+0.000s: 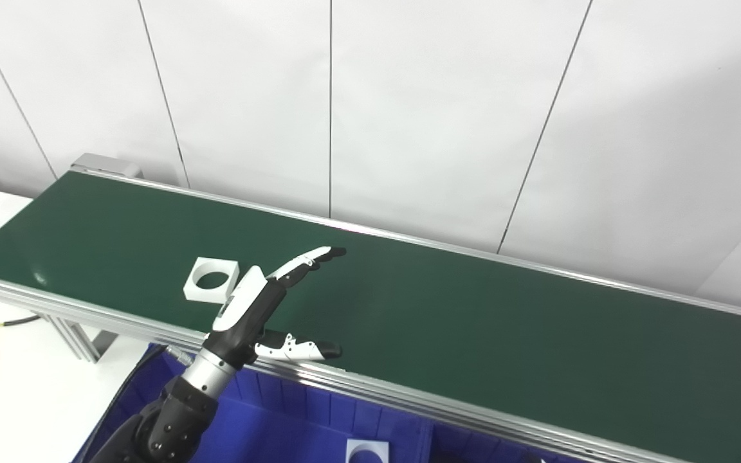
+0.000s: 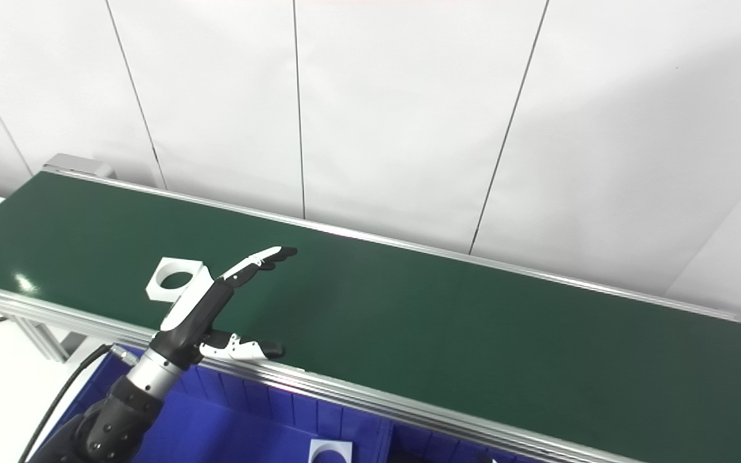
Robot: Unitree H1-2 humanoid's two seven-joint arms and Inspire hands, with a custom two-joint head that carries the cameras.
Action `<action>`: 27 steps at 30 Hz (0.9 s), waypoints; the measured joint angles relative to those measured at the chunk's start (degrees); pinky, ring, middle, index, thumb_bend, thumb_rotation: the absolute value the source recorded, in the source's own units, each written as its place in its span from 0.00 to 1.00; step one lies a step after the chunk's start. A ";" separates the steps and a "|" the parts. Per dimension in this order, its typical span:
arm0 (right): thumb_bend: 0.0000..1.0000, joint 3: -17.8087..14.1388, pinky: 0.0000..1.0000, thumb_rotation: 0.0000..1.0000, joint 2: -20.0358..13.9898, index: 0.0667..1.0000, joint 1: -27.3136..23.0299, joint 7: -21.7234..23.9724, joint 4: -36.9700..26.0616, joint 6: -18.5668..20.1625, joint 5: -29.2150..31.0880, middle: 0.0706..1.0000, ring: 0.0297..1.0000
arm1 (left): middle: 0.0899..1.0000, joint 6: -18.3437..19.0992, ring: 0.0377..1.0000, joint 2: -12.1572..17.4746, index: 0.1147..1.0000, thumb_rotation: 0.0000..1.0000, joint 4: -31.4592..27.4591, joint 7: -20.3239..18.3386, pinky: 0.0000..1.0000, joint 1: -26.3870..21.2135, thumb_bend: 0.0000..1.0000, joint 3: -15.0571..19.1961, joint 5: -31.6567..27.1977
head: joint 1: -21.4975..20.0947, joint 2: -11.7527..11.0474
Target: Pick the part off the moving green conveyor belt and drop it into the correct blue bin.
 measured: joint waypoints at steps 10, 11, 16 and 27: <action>0.54 0.67 0.79 0.33 -0.95 0.84 -0.10 -1.45 -0.01 0.00 -0.04 0.74 0.78 | 0.96 1.04 0.94 -0.21 0.90 0.56 6.58 -3.20 0.86 -6.03 0.70 2.53 3.98 | 0.35 0.26; 0.54 0.78 0.79 0.33 -0.99 0.84 -0.10 -1.47 -0.01 0.00 -0.05 0.74 0.77 | 0.96 1.23 0.93 -0.21 0.89 0.54 8.03 -3.60 0.85 -6.91 0.70 2.62 4.26 | 0.35 0.26; 0.54 1.24 0.79 0.34 -1.10 0.84 -0.10 -1.77 -0.01 0.00 -0.15 0.73 0.77 | 0.96 1.50 0.93 -0.24 0.90 0.51 12.19 -4.01 0.86 -8.83 0.71 3.06 4.75 | 0.44 0.35; 0.52 1.69 0.81 0.31 -1.43 0.84 -0.30 -1.82 -0.09 0.00 0.40 0.74 0.78 | 0.98 4.60 0.95 0.73 0.93 0.48 16.77 -5.96 0.86 -13.07 0.76 3.15 6.80 | 0.79 0.62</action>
